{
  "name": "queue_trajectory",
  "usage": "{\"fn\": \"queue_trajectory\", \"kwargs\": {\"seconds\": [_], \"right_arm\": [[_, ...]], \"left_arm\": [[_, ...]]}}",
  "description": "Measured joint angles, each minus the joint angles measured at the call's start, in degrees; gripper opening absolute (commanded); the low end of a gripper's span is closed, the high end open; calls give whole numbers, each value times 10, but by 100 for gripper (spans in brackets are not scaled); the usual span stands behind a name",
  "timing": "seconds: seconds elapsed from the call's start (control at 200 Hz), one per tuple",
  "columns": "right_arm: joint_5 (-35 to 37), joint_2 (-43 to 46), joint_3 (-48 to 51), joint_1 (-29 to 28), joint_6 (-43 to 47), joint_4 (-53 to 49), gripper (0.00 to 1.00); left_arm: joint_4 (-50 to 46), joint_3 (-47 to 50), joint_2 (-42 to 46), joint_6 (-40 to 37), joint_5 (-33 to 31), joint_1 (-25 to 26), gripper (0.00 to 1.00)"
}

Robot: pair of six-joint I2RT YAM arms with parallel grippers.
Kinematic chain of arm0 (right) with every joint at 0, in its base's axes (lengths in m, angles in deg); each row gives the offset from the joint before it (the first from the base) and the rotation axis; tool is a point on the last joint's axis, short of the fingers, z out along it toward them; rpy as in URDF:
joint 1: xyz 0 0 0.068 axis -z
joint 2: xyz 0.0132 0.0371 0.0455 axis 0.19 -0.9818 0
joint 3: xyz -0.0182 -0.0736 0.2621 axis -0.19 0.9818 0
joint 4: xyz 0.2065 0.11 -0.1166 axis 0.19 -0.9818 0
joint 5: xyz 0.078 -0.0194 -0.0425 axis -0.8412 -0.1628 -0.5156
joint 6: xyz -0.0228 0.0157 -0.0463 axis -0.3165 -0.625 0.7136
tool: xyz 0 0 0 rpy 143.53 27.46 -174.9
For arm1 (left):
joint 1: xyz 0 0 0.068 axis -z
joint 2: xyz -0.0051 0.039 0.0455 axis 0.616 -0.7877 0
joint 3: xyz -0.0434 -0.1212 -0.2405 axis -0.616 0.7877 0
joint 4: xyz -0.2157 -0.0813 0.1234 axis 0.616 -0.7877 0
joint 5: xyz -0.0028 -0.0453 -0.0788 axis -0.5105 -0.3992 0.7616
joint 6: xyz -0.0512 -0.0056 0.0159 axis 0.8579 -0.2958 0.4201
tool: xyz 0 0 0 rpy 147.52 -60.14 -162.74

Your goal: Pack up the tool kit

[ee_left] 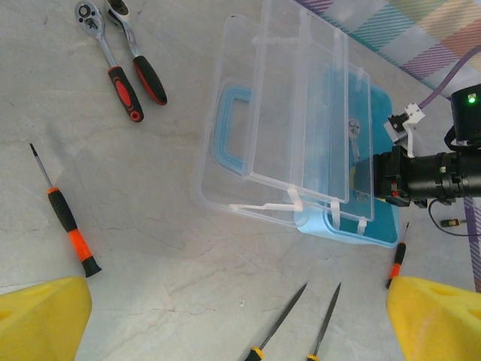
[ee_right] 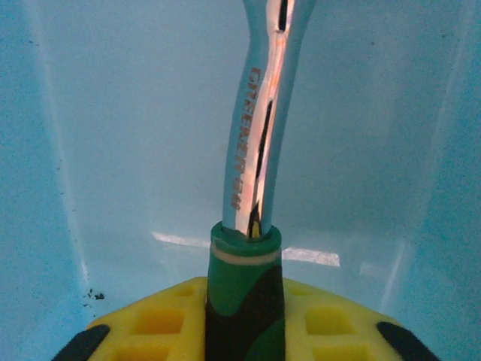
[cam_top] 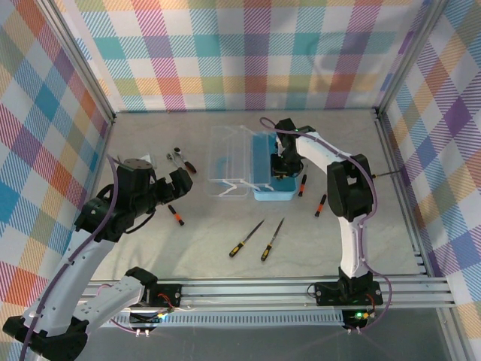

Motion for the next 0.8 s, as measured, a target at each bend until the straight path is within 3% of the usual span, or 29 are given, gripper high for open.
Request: {"fn": "queue_trajectory", "kwargs": {"seconds": [0.215, 0.495, 0.605, 0.7, 0.8], "right_arm": [[-14, -14, -23, 4, 0, -7, 35], [-3, -2, -34, 5, -17, -26, 37], [18, 32, -40, 5, -29, -43, 37], [38, 73, -48, 5, -39, -49, 39], [43, 148, -19, 5, -54, -31, 45]], "left_arm": [[-3, -9, -21, 9, 3, 0, 100], [-31, -42, -45, 31, -10, 0, 100], [-31, -43, -43, 41, -29, 0, 100], [-31, -43, -43, 43, -48, 0, 90], [-32, -43, -43, 47, -82, -2, 89]]}}
